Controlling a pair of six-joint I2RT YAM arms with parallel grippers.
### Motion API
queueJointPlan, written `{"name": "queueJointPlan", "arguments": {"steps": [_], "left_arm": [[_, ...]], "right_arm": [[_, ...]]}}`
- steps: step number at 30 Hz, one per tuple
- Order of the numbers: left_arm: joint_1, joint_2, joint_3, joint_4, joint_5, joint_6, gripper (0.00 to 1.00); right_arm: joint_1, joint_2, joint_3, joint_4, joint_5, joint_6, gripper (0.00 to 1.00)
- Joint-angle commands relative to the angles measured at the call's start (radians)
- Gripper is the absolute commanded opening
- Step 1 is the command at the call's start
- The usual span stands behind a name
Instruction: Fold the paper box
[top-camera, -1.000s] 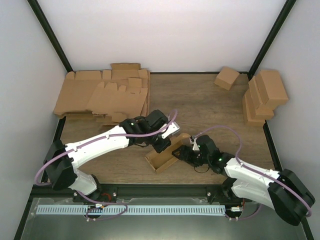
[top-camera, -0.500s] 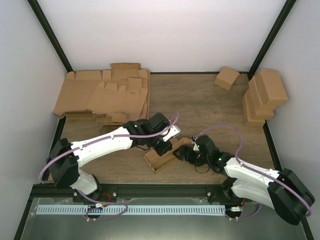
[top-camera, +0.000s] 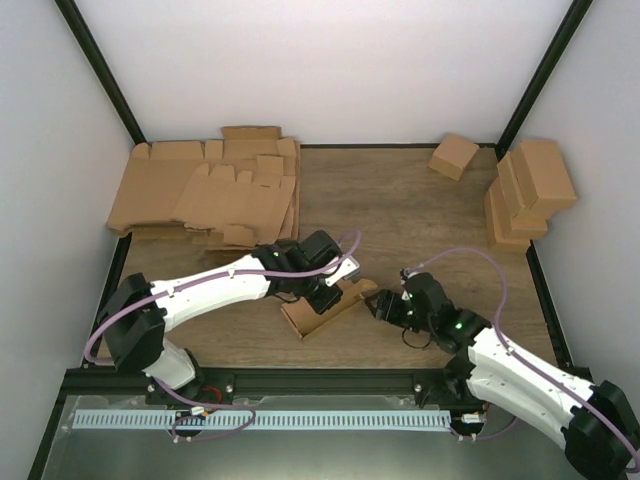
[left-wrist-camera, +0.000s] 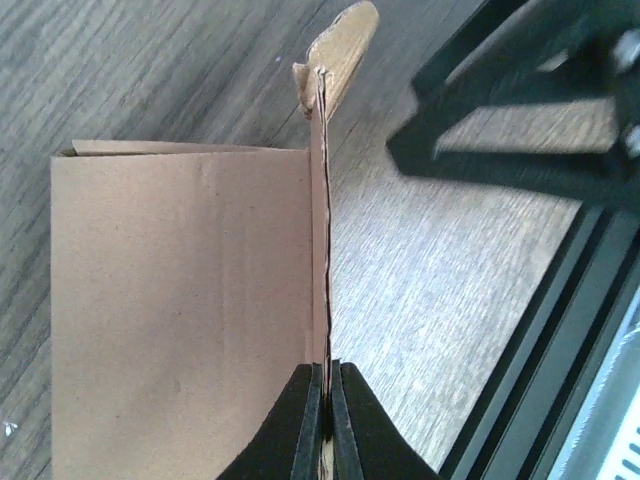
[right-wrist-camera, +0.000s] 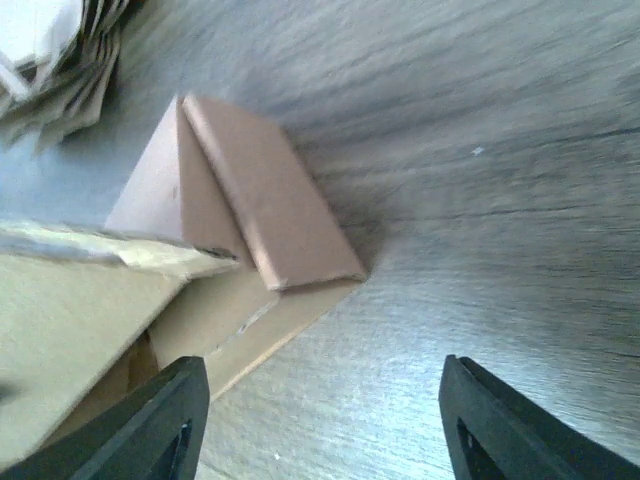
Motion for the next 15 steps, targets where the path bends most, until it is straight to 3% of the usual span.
{"name": "queueJointPlan", "arguments": {"steps": [1,4,8,15], "left_arm": [[-0.004,0.014,-0.012,-0.032,-0.034,0.003,0.04],[-0.002,-0.006,-0.005,-0.035,-0.042,0.003,0.04],[-0.003,-0.01,-0.005,-0.031,-0.023,0.004,0.04],[-0.004,0.021,-0.035,-0.002,-0.017,0.004,0.07]], "right_arm": [[-0.019,-0.021,0.122,-0.139,0.181,-0.037,0.59],[-0.054,0.0,0.138,-0.139,0.189,-0.041,0.26],[-0.104,0.046,0.117,-0.029,0.087,-0.023,0.01],[-0.138,0.103,0.211,0.017,0.16,-0.151,0.08]]}}
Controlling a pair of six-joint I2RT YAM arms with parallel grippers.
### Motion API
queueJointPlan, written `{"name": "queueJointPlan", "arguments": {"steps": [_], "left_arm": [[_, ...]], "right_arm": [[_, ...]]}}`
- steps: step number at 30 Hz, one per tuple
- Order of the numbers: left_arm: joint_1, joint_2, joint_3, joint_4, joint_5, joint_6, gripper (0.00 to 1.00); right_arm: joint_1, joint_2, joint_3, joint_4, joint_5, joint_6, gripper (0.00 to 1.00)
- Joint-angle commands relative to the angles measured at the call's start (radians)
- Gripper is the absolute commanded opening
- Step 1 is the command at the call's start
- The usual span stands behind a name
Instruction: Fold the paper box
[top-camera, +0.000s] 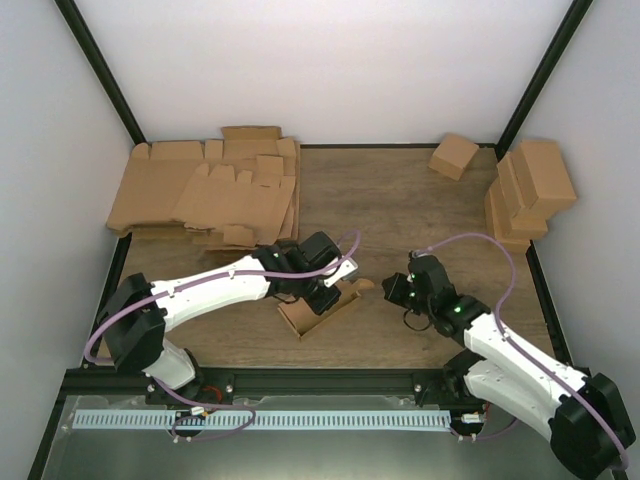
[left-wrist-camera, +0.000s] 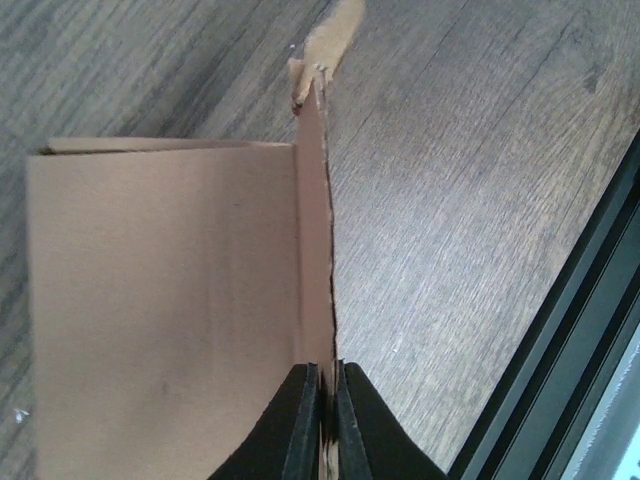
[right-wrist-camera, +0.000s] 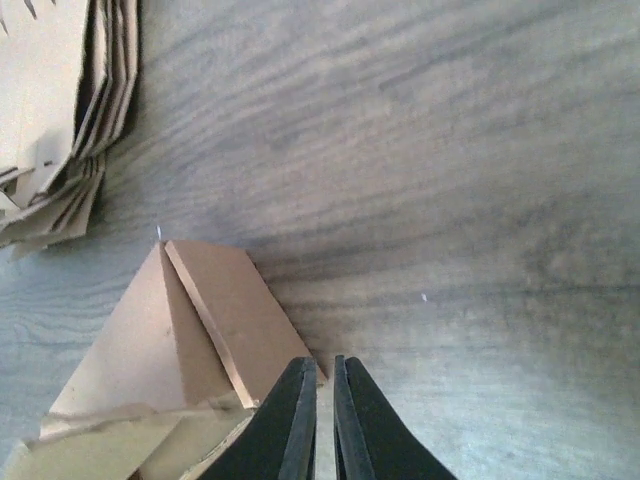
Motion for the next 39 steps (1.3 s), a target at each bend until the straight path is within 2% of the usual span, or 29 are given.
{"name": "queueJointPlan", "arguments": {"steps": [1,6,9,12,14,15,20,23,27,29,31,35,39], "left_arm": [[-0.003,0.014,-0.029,0.018,0.01,0.001,0.08],[-0.003,0.024,-0.062,0.063,0.043,-0.021,0.11],[-0.004,0.03,-0.078,0.076,0.057,-0.031,0.17],[-0.004,0.038,-0.089,0.078,0.075,-0.041,0.3],[-0.003,0.05,-0.091,0.074,0.071,-0.054,0.45],[-0.004,0.053,-0.089,0.069,0.064,-0.064,0.49],[-0.002,-0.032,-0.068,0.075,0.102,-0.114,0.65],[0.008,-0.094,-0.038,0.057,0.08,-0.173,0.7],[0.072,-0.181,-0.063,0.052,0.021,-0.299,0.72],[0.12,-0.224,-0.108,0.056,-0.002,-0.368,0.71],[0.162,-0.271,-0.178,0.059,-0.036,-0.427,0.66],[0.235,-0.359,-0.304,0.078,-0.039,-0.499,0.6],[0.293,-0.408,-0.396,0.102,0.025,-0.527,0.57]], "right_arm": [[-0.025,0.027,0.123,0.032,0.065,-0.136,0.09],[-0.045,0.125,0.232,-0.023,0.039,-0.286,0.12],[-0.046,0.17,0.242,-0.017,-0.005,-0.332,0.14],[-0.047,0.201,0.238,0.005,-0.047,-0.355,0.17],[-0.046,0.232,0.248,0.01,-0.082,-0.374,0.18],[-0.047,0.25,0.256,0.007,-0.092,-0.38,0.18],[-0.047,0.315,0.282,0.023,-0.162,-0.423,0.2],[-0.047,0.36,0.322,0.023,-0.208,-0.469,0.23],[-0.047,0.449,0.377,0.033,-0.366,-0.581,0.33],[-0.047,0.49,0.39,0.043,-0.417,-0.615,0.4],[-0.047,0.531,0.402,0.037,-0.432,-0.646,0.43],[-0.047,0.596,0.404,0.03,-0.456,-0.68,0.43],[-0.046,0.637,0.378,0.043,-0.529,-0.666,0.43]]}}
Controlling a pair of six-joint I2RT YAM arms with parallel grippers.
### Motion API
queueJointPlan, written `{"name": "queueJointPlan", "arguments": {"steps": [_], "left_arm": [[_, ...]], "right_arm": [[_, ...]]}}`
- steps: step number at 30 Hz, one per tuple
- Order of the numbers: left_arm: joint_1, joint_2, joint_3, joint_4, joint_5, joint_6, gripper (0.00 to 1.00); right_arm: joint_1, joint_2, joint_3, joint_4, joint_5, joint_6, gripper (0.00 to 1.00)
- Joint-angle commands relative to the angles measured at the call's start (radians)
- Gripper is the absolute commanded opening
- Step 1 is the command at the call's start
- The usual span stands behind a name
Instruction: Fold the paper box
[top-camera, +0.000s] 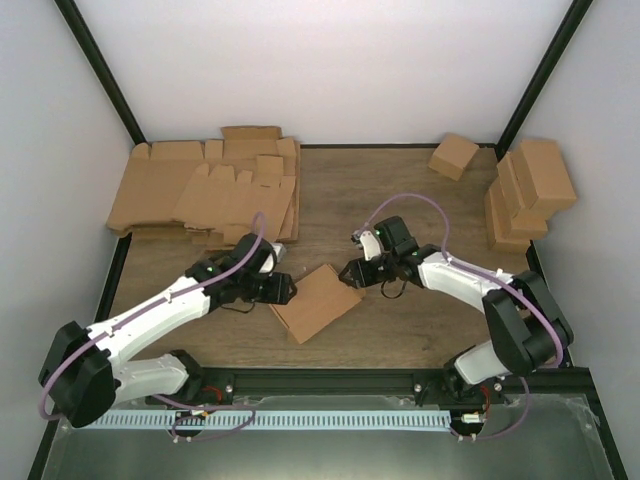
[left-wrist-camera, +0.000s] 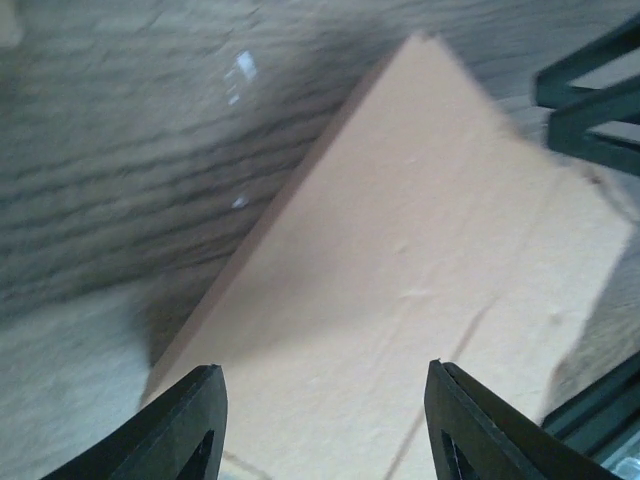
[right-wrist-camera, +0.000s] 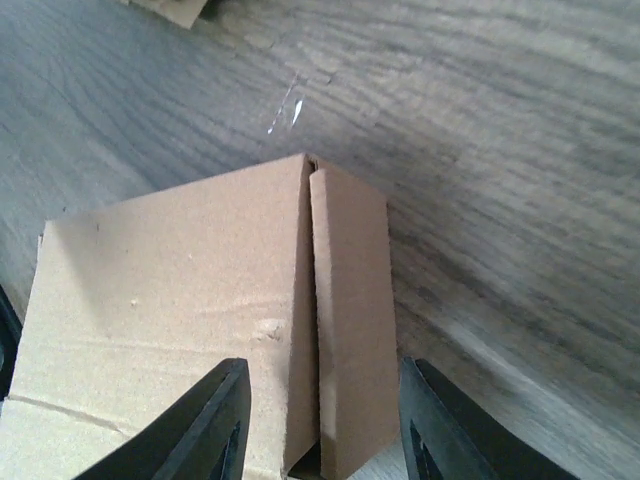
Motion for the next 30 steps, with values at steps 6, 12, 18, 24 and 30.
{"name": "queueJointPlan", "arguments": {"steps": [6,12,18,24,30], "left_arm": [[0.06,-0.002,-0.139,0.024,0.09,-0.089,0.45],[0.075,-0.008,-0.223,0.134,0.155,-0.09,0.33],[0.076,0.0,-0.246,0.218,0.176,-0.076,0.25],[0.077,0.001,-0.241,0.3,0.172,-0.016,0.27],[0.076,-0.061,-0.156,0.262,0.116,0.037,0.44]], "right_arm": [[0.038,0.061,-0.037,0.067,-0.087,0.066,0.37],[0.117,0.111,-0.009,0.06,0.023,0.134,0.23],[0.131,0.027,-0.057,0.044,0.103,0.208,0.25],[0.131,-0.122,-0.081,-0.044,0.229,0.289,0.33],[0.132,-0.209,-0.057,-0.137,0.31,0.3,0.48]]}}
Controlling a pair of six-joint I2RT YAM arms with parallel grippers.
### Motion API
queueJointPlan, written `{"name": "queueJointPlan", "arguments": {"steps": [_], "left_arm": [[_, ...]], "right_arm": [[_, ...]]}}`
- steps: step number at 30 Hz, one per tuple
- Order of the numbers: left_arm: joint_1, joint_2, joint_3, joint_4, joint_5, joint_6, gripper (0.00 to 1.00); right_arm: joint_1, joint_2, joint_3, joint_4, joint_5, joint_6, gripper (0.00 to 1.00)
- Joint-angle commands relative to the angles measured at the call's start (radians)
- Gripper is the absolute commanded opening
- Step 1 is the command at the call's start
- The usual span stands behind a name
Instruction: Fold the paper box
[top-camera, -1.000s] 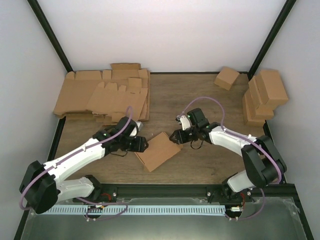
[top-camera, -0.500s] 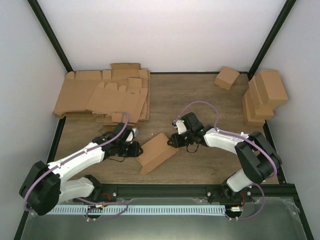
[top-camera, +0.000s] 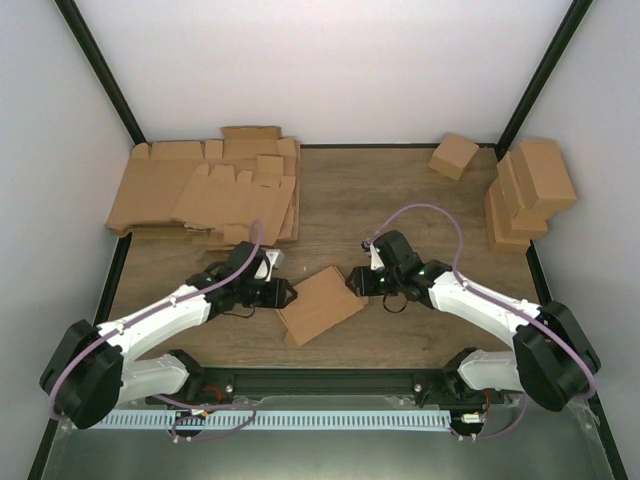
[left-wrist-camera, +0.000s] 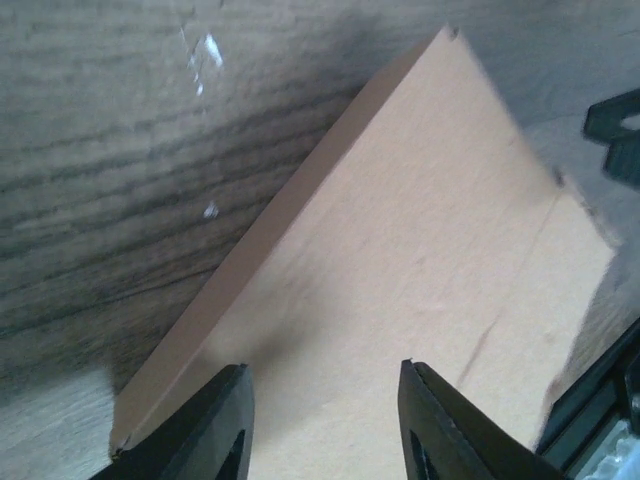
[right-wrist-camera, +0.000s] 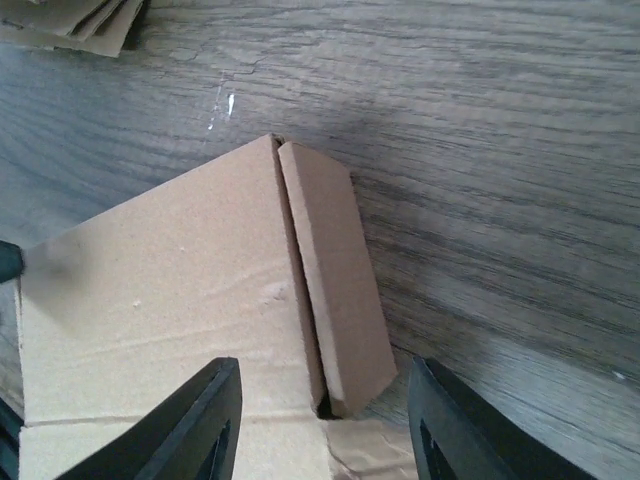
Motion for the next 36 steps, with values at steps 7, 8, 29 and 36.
{"name": "queueJointPlan", "arguments": {"steps": [7,8,29,36], "left_arm": [[-0.003,-0.055,0.102,-0.088,-0.041,0.072,0.72],[-0.003,-0.061,0.093,-0.086,-0.043,0.056,0.73],[-0.008,-0.217,-0.135,0.022,0.019,-0.277,0.68],[-0.008,-0.114,-0.11,0.063,0.026,-0.243,0.57]], "right_arm": [[0.025,-0.012,0.018,-0.097,0.059,0.012,0.51],[0.029,-0.015,0.012,-0.081,0.048,0.007,0.51],[0.033,-0.011,-0.019,-0.106,-0.064,0.017,0.28],[0.033,-0.046,-0.03,-0.136,-0.091,0.038,0.27]]}}
